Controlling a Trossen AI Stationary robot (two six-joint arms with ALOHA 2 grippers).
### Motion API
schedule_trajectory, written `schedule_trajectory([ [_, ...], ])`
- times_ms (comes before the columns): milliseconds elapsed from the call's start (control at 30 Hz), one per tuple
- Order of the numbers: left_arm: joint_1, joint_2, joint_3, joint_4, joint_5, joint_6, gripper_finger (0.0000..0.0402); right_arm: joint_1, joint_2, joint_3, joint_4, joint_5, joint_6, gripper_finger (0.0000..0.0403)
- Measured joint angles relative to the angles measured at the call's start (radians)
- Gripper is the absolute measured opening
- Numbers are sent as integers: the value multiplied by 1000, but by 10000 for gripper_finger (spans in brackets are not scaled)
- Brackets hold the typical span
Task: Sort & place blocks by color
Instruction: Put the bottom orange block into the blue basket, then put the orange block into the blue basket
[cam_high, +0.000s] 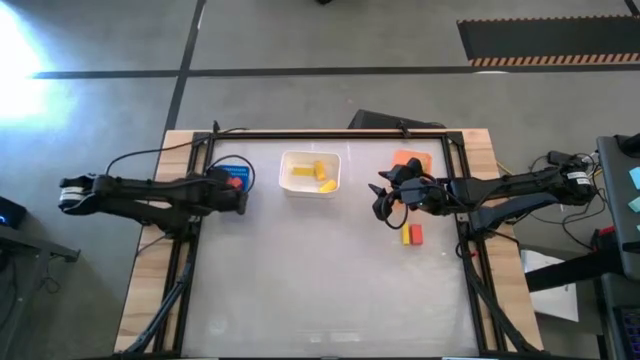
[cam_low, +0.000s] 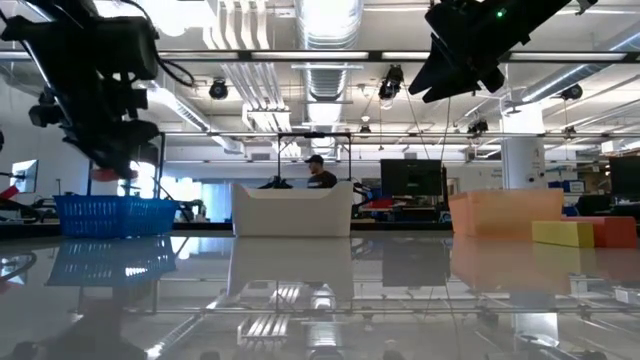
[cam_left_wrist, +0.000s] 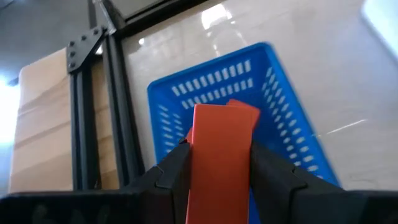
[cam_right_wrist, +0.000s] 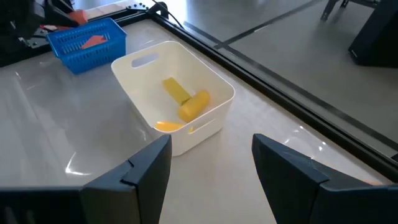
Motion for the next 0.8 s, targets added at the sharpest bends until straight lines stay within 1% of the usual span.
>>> schedule_trajectory([
  [100, 23, 22, -15, 0, 3, -5, 112, 1, 0, 0, 0, 0, 0, 215],
  [133, 29, 30, -16, -1, 3, -6, 120, 2, 0, 0, 0, 0, 0, 215],
  [267, 45, 62, -15, 0, 2, -5, 191, 2, 0, 0, 0, -1, 0, 215],
  [367, 49, 78, -10, 0, 3, -5, 227, 4, 0, 0, -1, -1, 0, 215],
  [433, 49, 86, -5, 1, 2, -5, 235, 7, 0, 0, 0, -2, 1, 215],
  [600, 46, 90, 11, 1, 3, -4, 239, 31, 0, 0, -1, -8, 10, 215],
  [800, 3, 83, 49, 32, 6, 28, 240, 84, 0, -3, -9, -72, 110, 215],
])
